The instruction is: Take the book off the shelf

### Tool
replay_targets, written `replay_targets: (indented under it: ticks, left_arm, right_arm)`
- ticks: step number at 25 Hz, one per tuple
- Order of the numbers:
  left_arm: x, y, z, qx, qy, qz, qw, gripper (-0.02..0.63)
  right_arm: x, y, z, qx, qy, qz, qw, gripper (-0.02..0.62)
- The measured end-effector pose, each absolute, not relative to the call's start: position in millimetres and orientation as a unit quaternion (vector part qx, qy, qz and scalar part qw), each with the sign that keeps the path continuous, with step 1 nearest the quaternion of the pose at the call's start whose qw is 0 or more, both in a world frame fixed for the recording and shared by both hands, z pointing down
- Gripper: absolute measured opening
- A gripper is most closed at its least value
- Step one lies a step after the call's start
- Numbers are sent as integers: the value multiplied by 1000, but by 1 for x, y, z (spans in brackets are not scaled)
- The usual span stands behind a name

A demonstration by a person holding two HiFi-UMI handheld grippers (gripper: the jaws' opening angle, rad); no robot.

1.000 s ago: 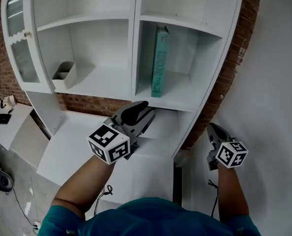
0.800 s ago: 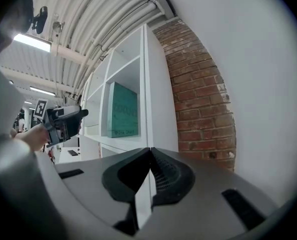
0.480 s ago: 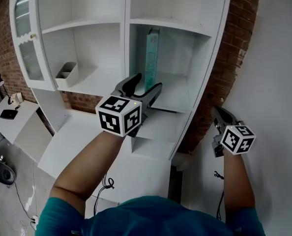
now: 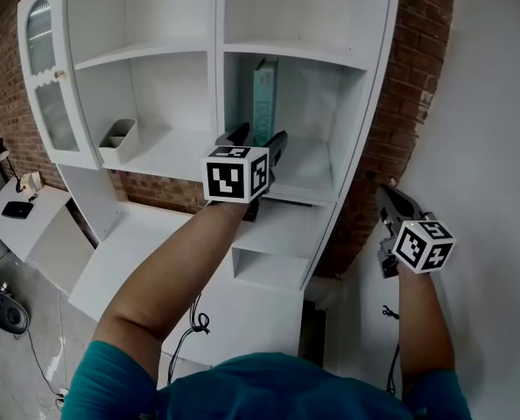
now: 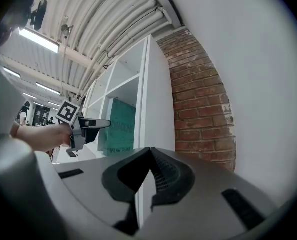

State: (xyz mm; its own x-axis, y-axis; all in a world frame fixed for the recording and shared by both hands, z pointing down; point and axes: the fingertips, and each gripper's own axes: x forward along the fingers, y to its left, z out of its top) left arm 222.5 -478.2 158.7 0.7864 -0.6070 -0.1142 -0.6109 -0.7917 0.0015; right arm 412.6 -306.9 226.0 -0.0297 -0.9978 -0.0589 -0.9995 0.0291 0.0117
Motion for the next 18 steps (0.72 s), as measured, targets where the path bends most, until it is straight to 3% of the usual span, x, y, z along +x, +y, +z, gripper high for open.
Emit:
replay_targets:
  ticks: [18]
  left_arm:
    - [250,-537,151,-918,396,8,32,319]
  right_arm:
    - [424,-298,237,-710,704,16,18,23]
